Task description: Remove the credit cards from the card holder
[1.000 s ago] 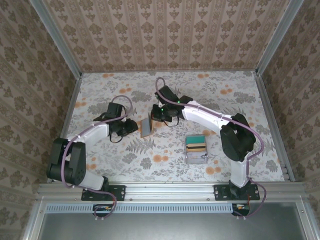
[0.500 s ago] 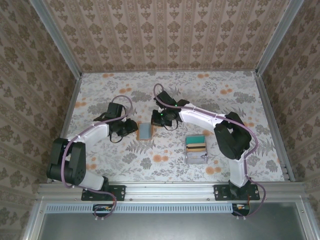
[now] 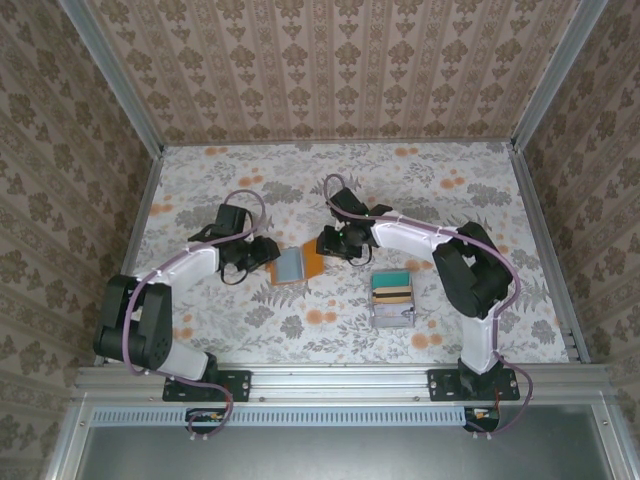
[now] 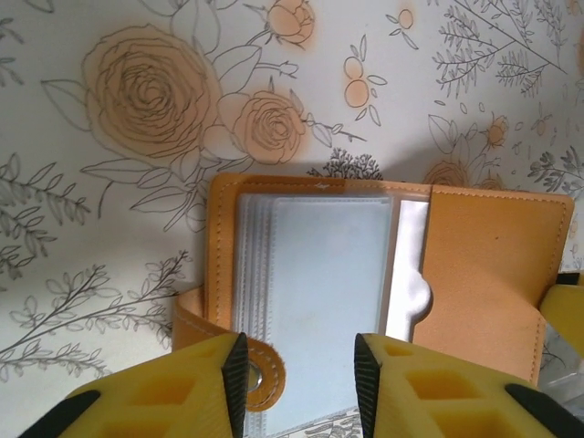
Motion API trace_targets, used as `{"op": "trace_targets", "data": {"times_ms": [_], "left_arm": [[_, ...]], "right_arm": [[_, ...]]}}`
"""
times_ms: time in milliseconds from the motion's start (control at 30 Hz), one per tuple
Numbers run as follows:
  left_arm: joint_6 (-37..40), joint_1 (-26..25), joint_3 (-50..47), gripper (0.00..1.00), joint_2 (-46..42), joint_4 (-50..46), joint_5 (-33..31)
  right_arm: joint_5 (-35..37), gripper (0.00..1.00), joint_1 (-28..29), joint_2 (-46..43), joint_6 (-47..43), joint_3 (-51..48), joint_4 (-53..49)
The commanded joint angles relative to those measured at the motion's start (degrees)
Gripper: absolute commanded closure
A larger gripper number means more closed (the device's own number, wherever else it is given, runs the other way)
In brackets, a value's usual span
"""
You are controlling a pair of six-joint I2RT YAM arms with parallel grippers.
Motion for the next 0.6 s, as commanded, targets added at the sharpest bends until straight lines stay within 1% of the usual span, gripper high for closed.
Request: {"op": "trace_targets", "data": {"times_ms": [0, 100, 167, 267, 400, 567], "left_arm": [[-0.86, -0.65, 1.67, 0.60, 0.57, -0.17, 0.84], [-1.22, -0.83, 1.68, 0.61, 0.51, 0.23, 1.07], [-1.22, -0.94, 1.65, 0.63, 0.72, 0.50, 1.39], [-1.02, -1.01, 1.66, 0.69, 0.93, 0.79, 1.50], [-0.58, -1.10, 1.75, 0.69, 1.48, 1.07, 1.97], [-0.21, -1.10, 2.03, 0.71, 1.86, 0.16, 0.75]], "right_arm": [[2.95, 0.62, 0.71, -2.33, -3.54, 3.19, -3.15], [4.20, 0.63, 1.85, -2.46, -6.21, 5.38, -4.09], [4.34, 0.64, 2.59, -2.23, -7.84, 6.65, -4.21], [4.33, 0.67, 3.25, -0.91, -9.38, 8.71, -5.36], [4.10, 0.67, 3.68, -0.68, -9.76, 9.42, -4.90], [4.07, 0.66, 4.72, -1.81, -11.41, 11.36, -3.84]]}}
